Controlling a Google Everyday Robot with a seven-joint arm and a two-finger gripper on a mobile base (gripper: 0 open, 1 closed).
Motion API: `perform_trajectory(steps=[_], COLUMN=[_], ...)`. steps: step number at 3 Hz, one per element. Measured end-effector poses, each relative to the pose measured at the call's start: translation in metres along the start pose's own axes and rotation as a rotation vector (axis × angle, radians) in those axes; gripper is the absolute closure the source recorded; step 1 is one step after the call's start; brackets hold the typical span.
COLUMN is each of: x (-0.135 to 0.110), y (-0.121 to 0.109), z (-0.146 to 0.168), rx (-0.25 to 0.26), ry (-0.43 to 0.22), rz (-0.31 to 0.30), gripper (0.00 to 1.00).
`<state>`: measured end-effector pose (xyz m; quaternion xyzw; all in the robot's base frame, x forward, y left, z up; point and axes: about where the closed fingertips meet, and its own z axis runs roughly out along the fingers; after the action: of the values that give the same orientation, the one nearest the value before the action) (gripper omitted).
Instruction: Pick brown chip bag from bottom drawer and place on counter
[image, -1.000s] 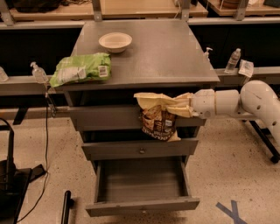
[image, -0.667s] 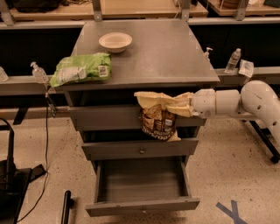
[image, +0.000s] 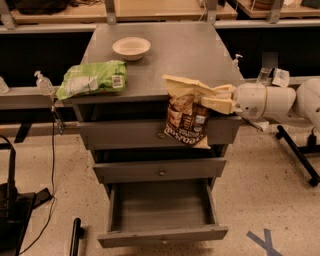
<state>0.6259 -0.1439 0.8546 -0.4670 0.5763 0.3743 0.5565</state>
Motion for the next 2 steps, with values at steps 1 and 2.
perform_trajectory(steps=[1,2], x=[-0.055,-0.091], y=[-0.005,-0.014], z=[-0.015,-0.014], rx=[-0.046,-0.122], ry=[-0.014,0.006], rz=[-0.012,-0.011], gripper=[1.0,1.0])
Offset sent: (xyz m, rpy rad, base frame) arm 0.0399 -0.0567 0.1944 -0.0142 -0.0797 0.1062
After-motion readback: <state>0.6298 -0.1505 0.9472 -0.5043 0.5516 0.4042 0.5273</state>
